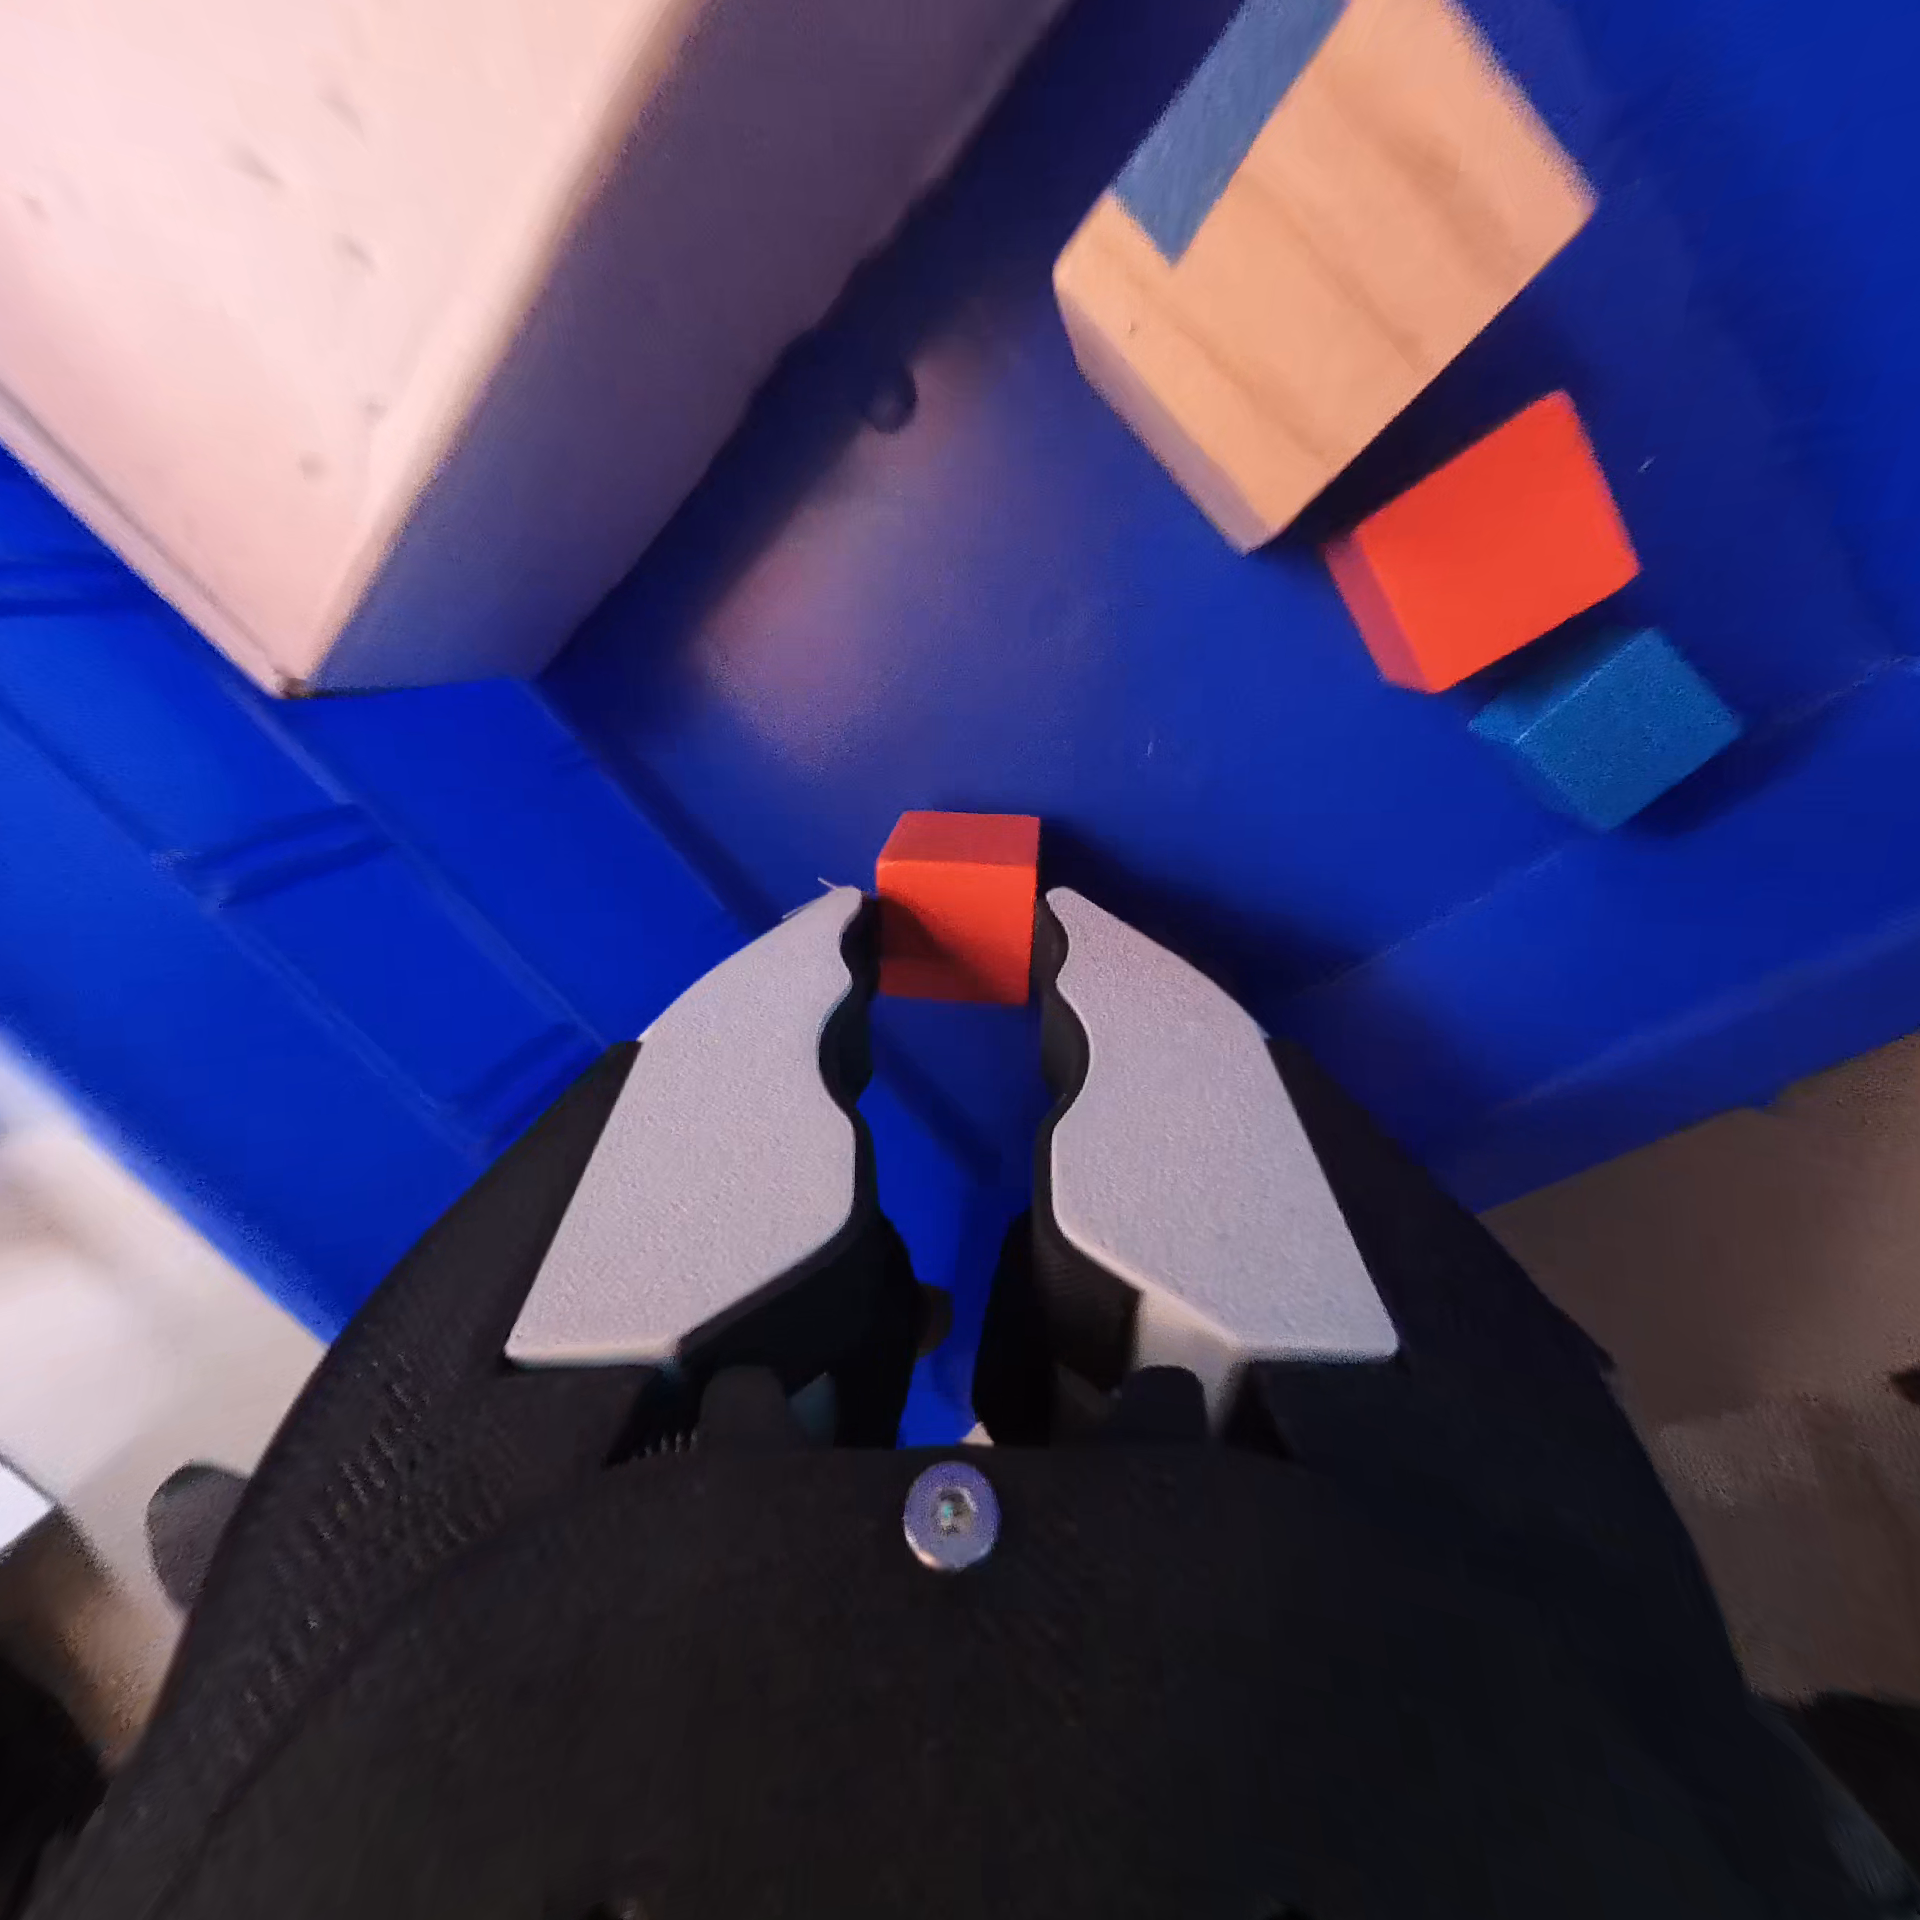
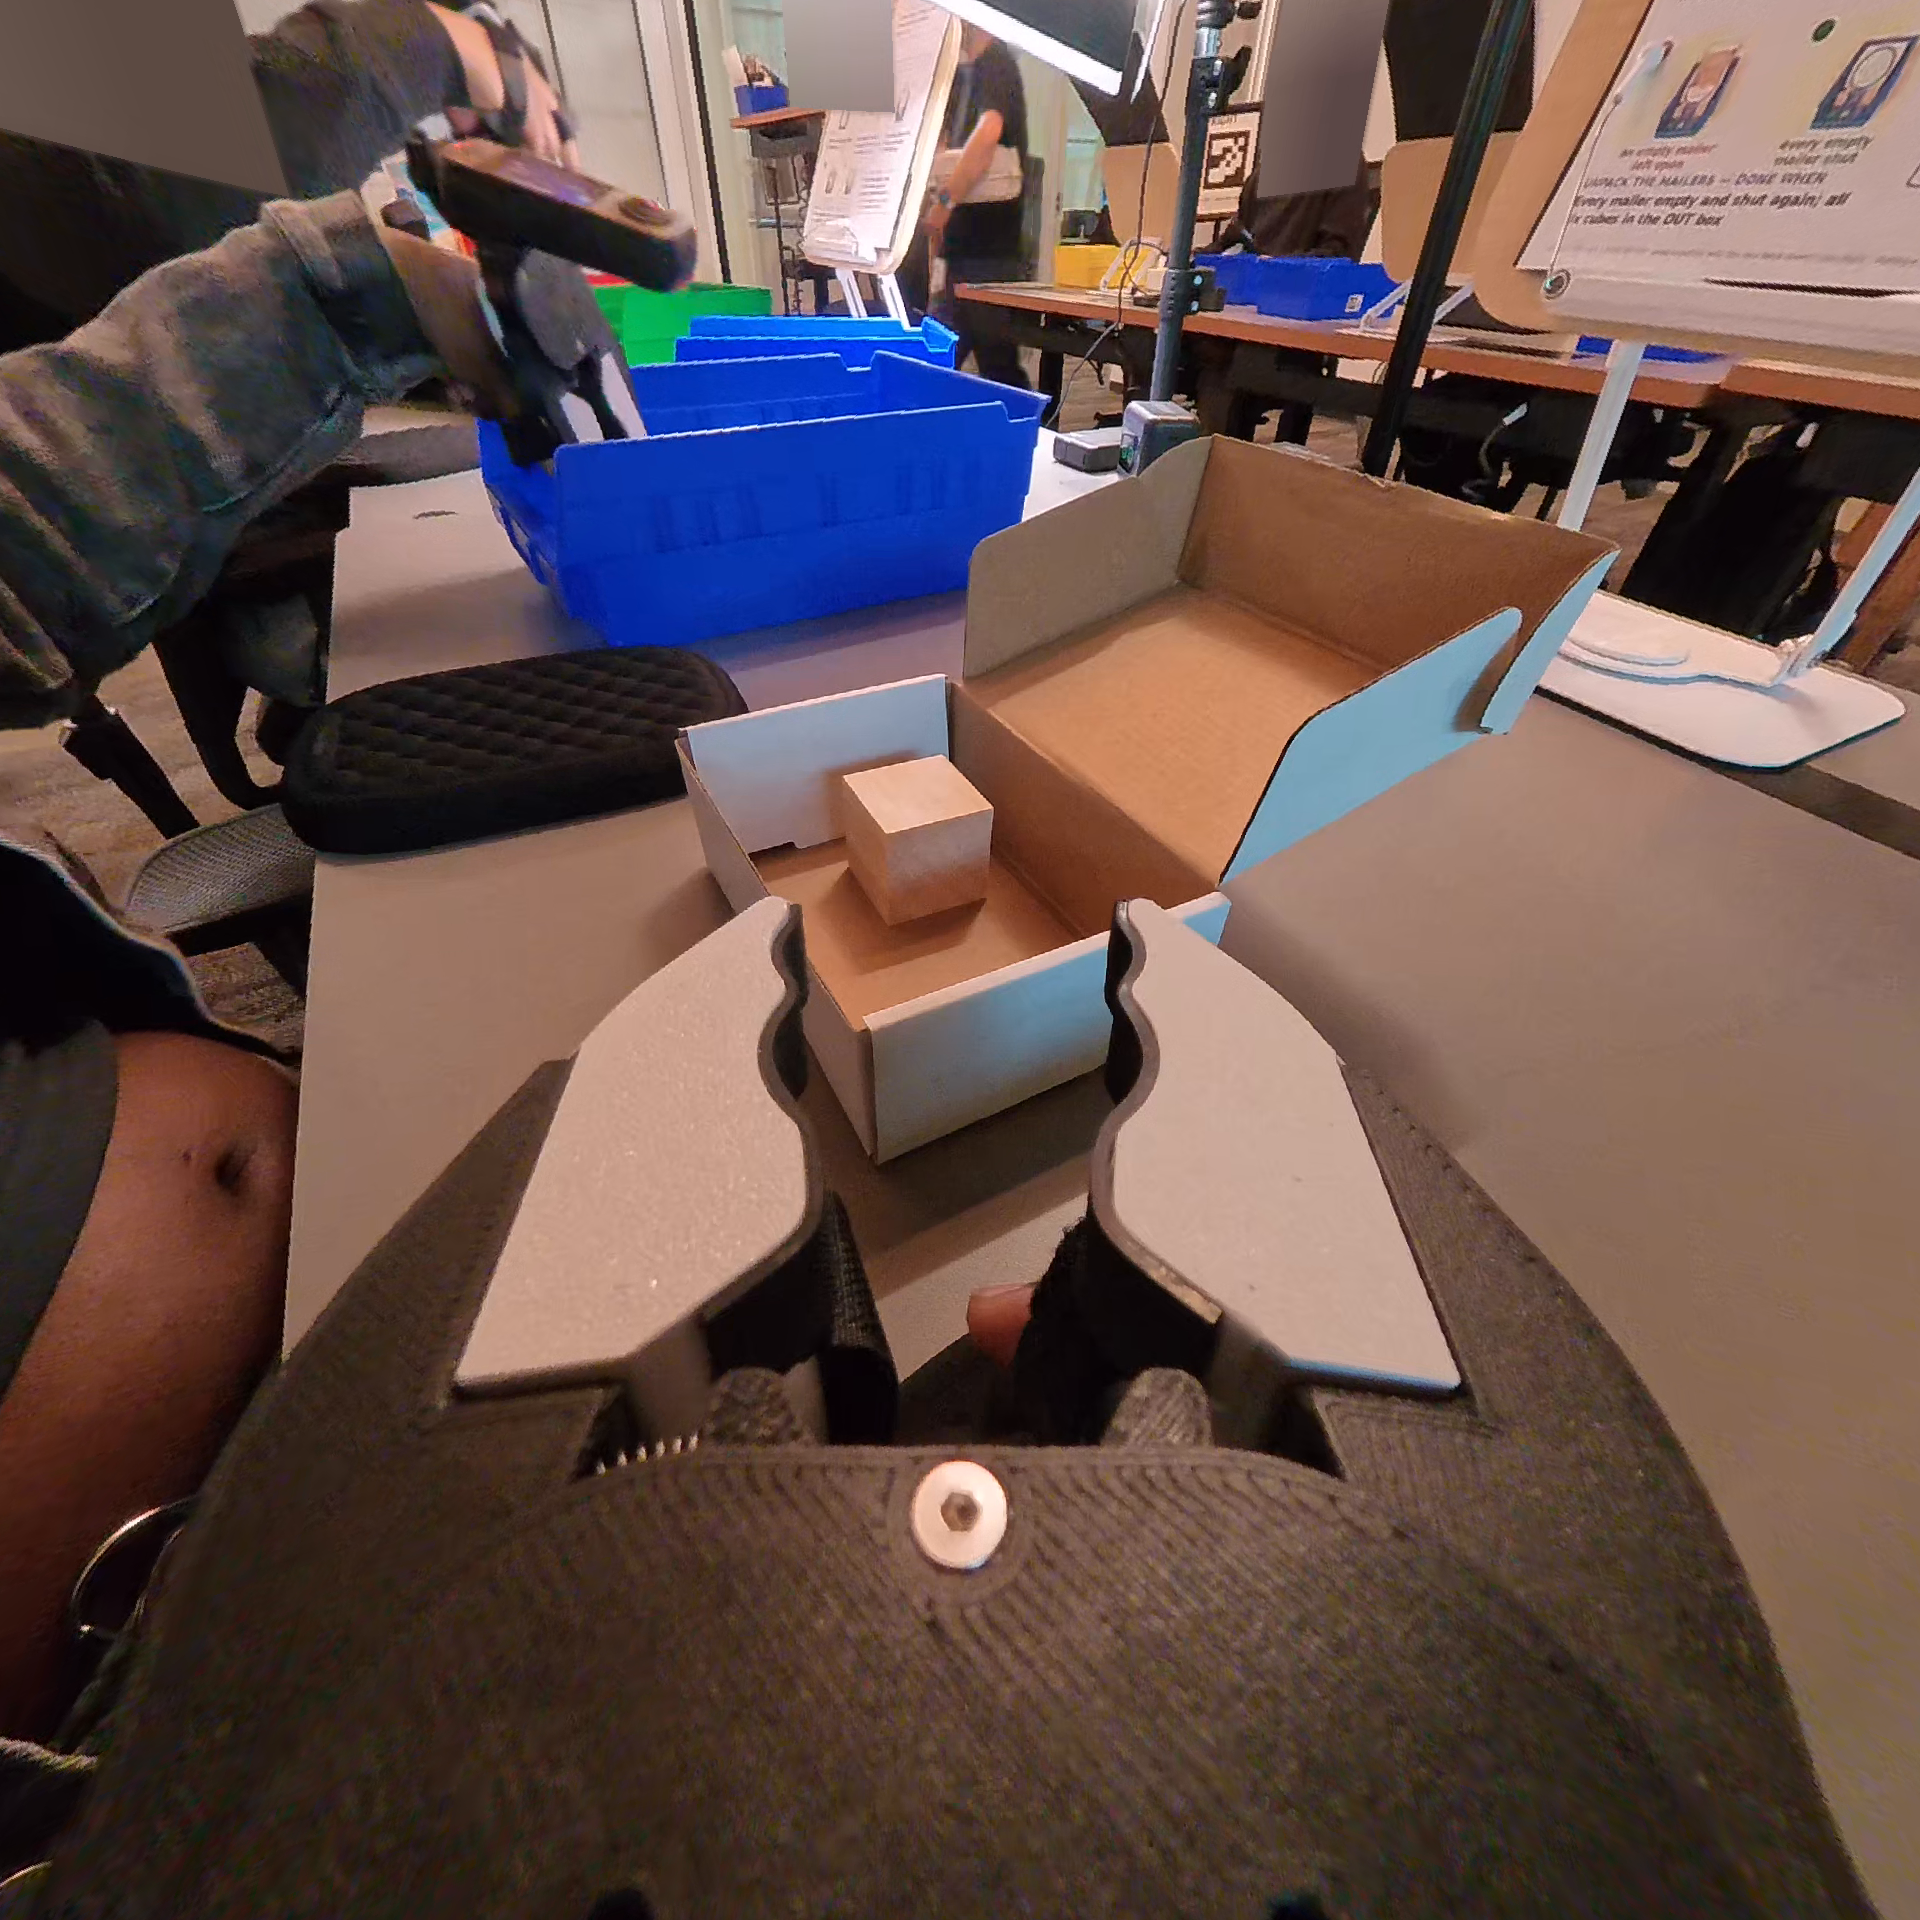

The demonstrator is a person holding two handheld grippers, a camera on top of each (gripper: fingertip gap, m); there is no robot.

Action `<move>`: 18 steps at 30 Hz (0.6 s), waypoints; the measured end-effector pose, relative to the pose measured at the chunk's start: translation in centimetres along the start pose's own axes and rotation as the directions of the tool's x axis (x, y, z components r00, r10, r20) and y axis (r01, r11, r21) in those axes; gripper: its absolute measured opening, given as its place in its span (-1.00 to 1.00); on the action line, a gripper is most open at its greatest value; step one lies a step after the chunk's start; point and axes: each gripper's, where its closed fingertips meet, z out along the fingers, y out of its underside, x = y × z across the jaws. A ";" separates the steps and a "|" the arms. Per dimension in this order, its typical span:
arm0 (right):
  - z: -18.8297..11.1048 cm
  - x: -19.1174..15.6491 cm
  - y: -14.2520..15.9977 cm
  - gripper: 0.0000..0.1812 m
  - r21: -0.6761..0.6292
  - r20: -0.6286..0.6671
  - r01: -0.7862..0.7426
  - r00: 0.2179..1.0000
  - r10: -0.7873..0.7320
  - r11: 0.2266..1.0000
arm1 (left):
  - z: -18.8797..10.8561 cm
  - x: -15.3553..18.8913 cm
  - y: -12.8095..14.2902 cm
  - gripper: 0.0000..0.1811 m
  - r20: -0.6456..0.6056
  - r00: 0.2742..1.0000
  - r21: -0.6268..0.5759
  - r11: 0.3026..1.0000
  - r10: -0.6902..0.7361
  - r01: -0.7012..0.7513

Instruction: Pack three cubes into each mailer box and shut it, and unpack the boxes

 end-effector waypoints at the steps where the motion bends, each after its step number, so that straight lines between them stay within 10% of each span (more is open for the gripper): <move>1: 0.0 0.0 0.0 -0.38 0.000 -0.001 0.000 1.000 0.000 1.000 | -0.5 -0.1 -0.7 -0.68 0.018 1.000 0.073 0.997 -0.015 0.014; 5: -0.1 -0.2 -0.2 -0.51 0.012 0.014 0.006 1.000 -0.006 1.000 | -4.4 0.8 -5.1 -0.69 0.006 0.995 0.478 0.874 -0.095 0.080; 10: -0.3 -0.5 -0.7 -0.49 0.042 0.015 0.042 0.999 -0.042 0.998 | -11.6 4.9 -10.3 -0.69 -0.209 0.975 0.861 0.457 -0.081 0.222; 14: -0.2 -1.1 -2.0 -0.36 0.119 -0.011 0.162 0.987 -0.162 0.980 | -16.8 10.0 -12.7 -0.69 -0.393 0.915 0.915 0.138 0.097 0.378; 18: -0.1 -3.0 -5.4 -0.33 0.295 -0.047 0.325 0.944 -0.326 0.898 | -19.3 14.9 -14.6 -0.69 -0.536 0.793 0.833 0.031 0.290 0.552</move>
